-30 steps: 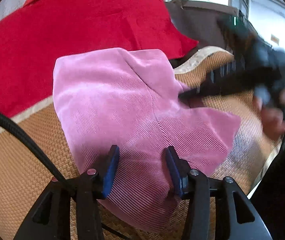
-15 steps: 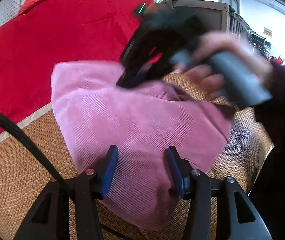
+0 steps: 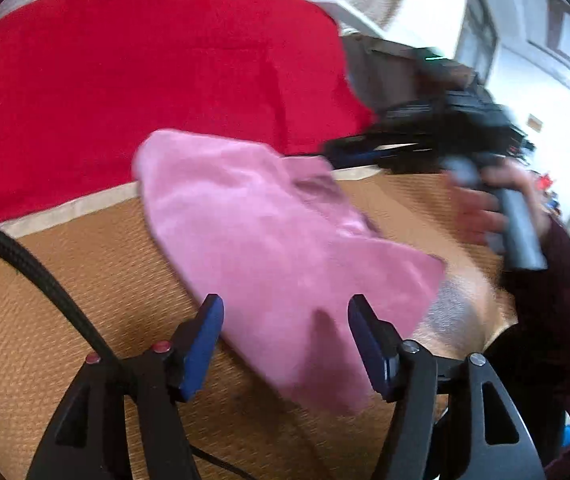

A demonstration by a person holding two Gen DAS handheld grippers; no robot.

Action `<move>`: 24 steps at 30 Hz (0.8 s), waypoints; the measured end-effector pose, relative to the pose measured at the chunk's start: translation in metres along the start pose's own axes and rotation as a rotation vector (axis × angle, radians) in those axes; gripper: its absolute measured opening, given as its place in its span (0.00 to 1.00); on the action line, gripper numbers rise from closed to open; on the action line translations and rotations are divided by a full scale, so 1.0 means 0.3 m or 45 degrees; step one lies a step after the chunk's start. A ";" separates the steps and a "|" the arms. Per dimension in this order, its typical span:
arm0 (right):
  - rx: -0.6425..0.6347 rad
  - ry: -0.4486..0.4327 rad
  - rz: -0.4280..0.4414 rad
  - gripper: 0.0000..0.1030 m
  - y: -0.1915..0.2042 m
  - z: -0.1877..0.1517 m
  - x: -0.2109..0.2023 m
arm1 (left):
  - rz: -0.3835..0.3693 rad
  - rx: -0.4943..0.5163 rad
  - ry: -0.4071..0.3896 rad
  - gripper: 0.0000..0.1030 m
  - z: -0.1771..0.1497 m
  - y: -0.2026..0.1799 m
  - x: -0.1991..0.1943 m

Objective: Fold large clothes

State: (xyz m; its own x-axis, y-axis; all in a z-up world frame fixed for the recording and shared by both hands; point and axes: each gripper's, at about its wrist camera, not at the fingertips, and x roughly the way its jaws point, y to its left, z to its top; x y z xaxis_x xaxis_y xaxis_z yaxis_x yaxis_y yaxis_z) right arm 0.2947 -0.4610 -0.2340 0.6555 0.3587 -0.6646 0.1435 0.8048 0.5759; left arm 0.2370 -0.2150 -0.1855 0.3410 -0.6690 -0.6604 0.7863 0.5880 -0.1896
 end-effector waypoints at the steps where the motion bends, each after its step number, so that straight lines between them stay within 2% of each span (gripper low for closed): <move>1: -0.038 -0.006 0.004 0.21 0.022 -0.023 -0.035 | 0.012 -0.010 0.021 0.63 -0.002 0.007 0.006; 4: -0.133 0.025 0.021 0.21 0.074 -0.111 -0.104 | 0.053 0.008 0.110 0.64 -0.026 -0.020 0.055; 6: -0.177 0.089 -0.015 0.21 0.090 -0.193 -0.101 | 0.065 0.004 0.129 0.65 -0.035 -0.016 0.077; 10: -0.161 0.272 -0.152 0.20 0.044 -0.301 0.020 | 0.059 -0.078 0.170 0.76 -0.047 0.005 0.107; 12: -0.130 0.310 -0.152 0.20 0.016 -0.315 0.060 | 0.052 -0.101 0.175 0.77 -0.042 0.014 0.116; 14: -0.101 0.314 -0.136 0.20 0.023 -0.285 0.034 | 0.028 -0.136 0.180 0.77 -0.036 0.030 0.112; 16: -0.099 0.253 -0.094 0.21 0.047 -0.244 -0.011 | 0.011 -0.158 0.181 0.77 -0.027 0.049 0.102; 19: -0.111 0.211 -0.054 0.21 0.096 -0.162 -0.021 | 0.037 -0.143 0.176 0.77 -0.008 0.032 0.072; 22: -0.166 0.196 -0.095 0.21 0.164 -0.057 0.053 | 0.053 -0.125 0.187 0.76 -0.002 0.011 0.075; 24: -0.170 0.186 -0.069 0.21 0.201 0.020 0.115 | 0.047 -0.132 0.194 0.76 -0.008 0.015 0.084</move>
State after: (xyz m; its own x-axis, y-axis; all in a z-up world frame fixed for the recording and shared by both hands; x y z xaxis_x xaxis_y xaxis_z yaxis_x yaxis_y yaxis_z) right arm 0.3303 -0.4029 -0.2193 0.5338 0.3702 -0.7603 0.0698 0.8767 0.4759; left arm 0.2478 -0.2281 -0.2046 0.2806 -0.5738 -0.7695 0.7144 0.6602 -0.2318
